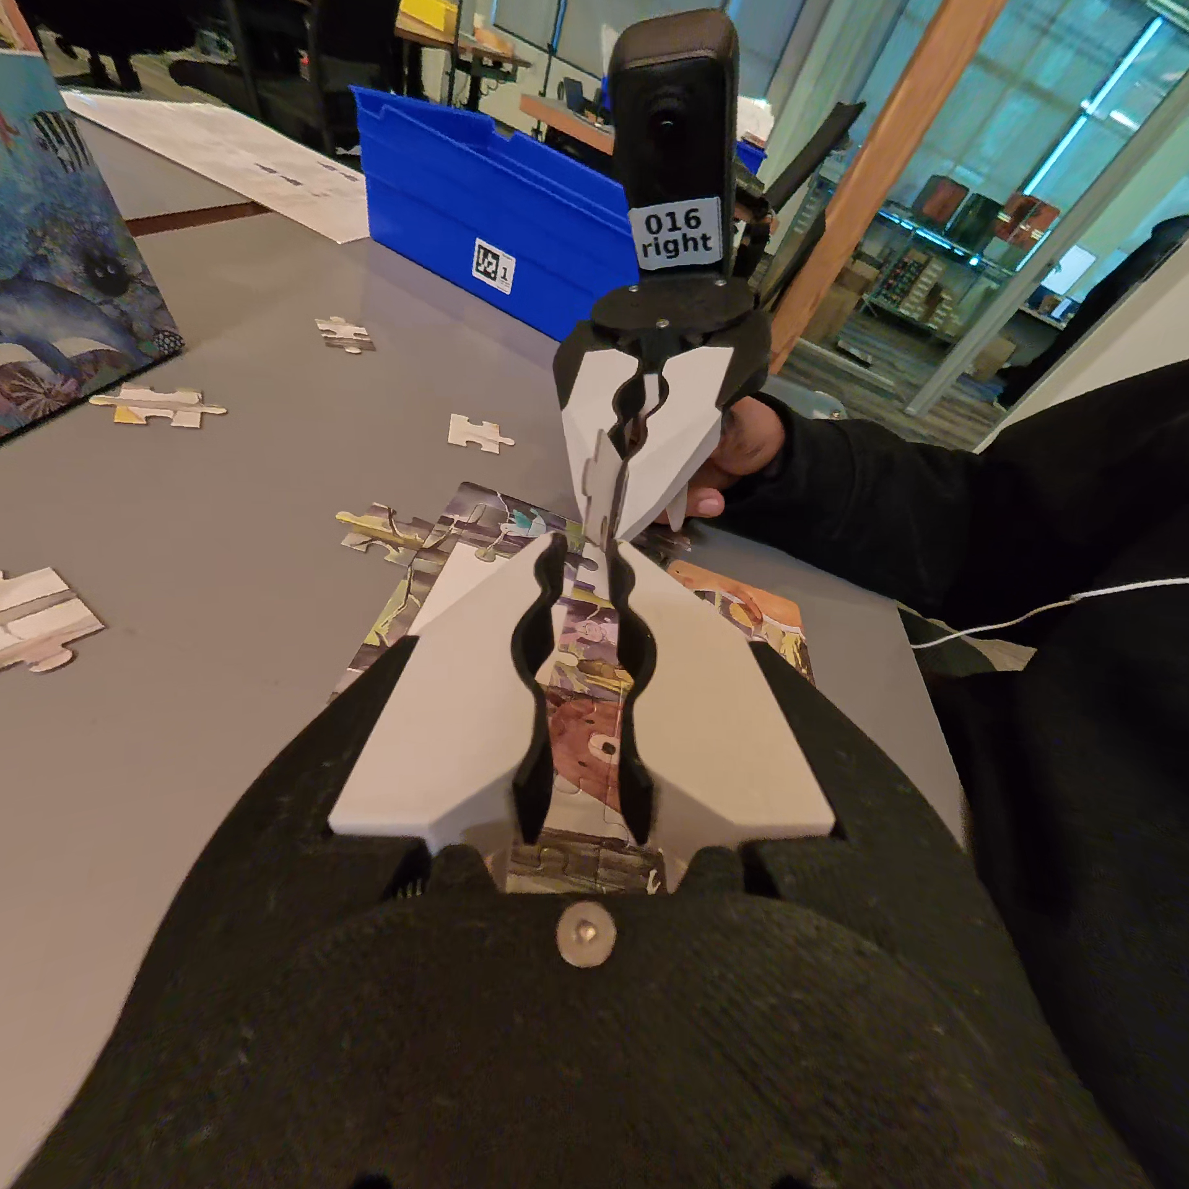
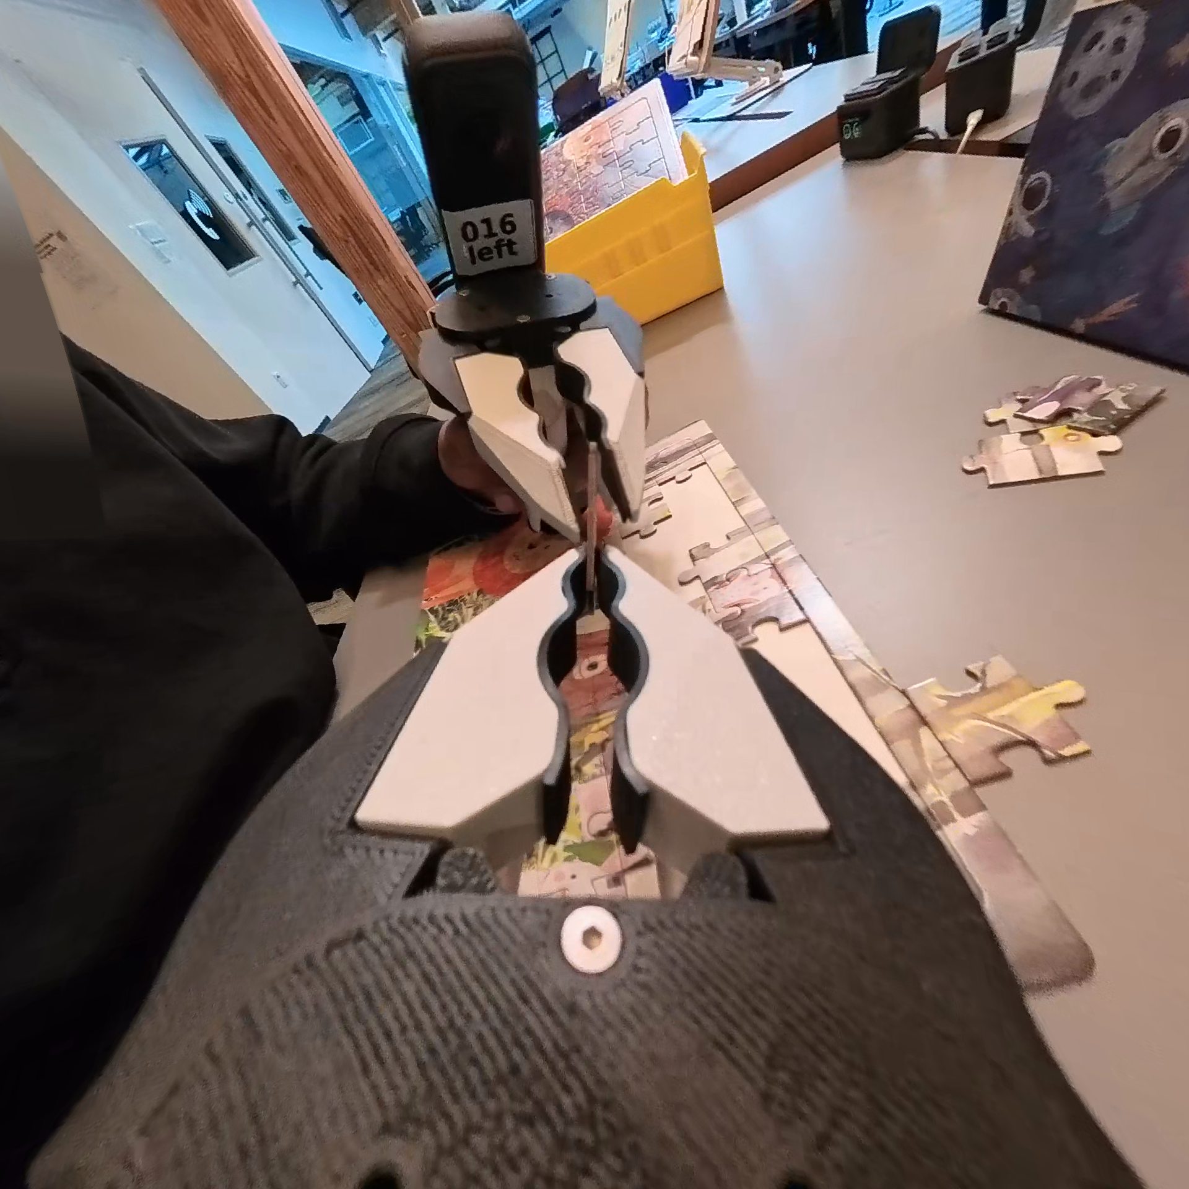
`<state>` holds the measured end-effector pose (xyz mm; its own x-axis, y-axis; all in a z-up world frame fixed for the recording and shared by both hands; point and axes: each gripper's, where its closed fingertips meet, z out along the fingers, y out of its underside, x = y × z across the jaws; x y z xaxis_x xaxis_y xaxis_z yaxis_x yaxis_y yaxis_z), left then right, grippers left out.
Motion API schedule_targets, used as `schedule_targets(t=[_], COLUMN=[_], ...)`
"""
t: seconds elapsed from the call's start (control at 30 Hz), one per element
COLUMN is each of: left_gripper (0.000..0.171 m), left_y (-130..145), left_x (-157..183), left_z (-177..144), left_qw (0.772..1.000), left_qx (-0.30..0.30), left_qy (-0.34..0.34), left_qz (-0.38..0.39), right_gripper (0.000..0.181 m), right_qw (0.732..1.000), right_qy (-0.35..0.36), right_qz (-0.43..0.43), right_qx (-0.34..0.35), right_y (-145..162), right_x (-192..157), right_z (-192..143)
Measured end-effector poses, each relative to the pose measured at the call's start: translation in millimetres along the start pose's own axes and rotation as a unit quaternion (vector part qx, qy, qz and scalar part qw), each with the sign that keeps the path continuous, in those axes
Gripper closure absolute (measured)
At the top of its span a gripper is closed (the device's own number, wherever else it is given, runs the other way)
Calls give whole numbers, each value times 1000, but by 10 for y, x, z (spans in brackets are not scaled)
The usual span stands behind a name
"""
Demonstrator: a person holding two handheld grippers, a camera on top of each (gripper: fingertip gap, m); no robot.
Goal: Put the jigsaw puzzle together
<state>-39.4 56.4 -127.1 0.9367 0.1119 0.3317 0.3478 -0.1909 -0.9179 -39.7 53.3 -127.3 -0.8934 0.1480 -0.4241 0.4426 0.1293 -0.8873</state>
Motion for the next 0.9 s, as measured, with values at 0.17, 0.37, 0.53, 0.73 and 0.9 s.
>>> schedule_targets(t=[0.17,0.37,0.53,0.73,0.9], left_gripper=[170,171,171,171,171], left_y=[-13,-41,-64,22,-4], left_x=[53,66,-32,-158,-94], left_z=[11,-14,-70,-94,-83], left_qw=[1000,1000,996,947,849], left_qx=[8,16,16,-55,-99], left_qy=[5,-12,-69,-210,-300], left_qz=[0,16,52,237,424], right_gripper=[181,155,153,158,159], right_qw=[1000,999,996,995,997], right_qy=[8,48,67,79,60], right_qz=[-8,-22,-3,1,27], right_qx=[-13,-1,60,54,44], right_y=[49,-10,-228,-213,-158], right_x=[17,140,235,293,269], right_z=[23,-61,-280,-341,-282])
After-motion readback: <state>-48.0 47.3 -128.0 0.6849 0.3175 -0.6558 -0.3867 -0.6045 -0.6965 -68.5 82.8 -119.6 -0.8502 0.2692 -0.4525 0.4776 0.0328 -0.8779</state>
